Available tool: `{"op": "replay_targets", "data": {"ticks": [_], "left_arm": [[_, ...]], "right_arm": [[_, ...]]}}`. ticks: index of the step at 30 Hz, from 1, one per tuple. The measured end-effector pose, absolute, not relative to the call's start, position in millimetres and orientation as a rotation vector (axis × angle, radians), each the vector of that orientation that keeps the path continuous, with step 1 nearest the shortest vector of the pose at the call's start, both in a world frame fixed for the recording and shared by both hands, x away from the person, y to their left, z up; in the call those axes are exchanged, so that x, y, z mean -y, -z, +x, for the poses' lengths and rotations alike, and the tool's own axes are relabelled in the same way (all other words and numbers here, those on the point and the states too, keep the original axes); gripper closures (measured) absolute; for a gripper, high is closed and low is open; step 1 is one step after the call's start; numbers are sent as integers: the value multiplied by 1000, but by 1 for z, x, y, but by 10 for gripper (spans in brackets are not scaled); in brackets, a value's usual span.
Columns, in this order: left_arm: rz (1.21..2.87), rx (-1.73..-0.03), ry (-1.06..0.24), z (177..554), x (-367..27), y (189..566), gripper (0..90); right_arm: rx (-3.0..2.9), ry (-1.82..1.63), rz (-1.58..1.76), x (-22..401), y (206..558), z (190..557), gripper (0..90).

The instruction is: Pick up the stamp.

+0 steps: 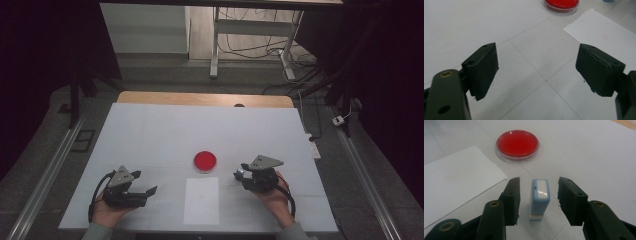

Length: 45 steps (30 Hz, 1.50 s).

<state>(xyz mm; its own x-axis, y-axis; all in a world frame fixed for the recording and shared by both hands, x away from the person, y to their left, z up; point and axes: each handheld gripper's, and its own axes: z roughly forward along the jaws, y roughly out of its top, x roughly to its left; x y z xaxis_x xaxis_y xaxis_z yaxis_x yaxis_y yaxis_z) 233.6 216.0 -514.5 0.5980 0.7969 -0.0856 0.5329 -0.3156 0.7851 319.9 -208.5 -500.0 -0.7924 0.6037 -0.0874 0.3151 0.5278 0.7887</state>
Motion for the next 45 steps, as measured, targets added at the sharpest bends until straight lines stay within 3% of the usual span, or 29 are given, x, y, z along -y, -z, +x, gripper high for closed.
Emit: {"op": "replay_targets", "data": {"ticks": [6,12,45], "left_arm": [[2004,-1054,-408,233,-216,515,190],[2003,-1056,-407,234,-216,515,191],[2003,-1062,-416,234,-216,516,192]], "right_arm": [[-2412,-1159,766,209,502,320,613],[-2419,-1175,753,209,502,320,751],[-2285,-1339,769,218,482,311,755]]}}
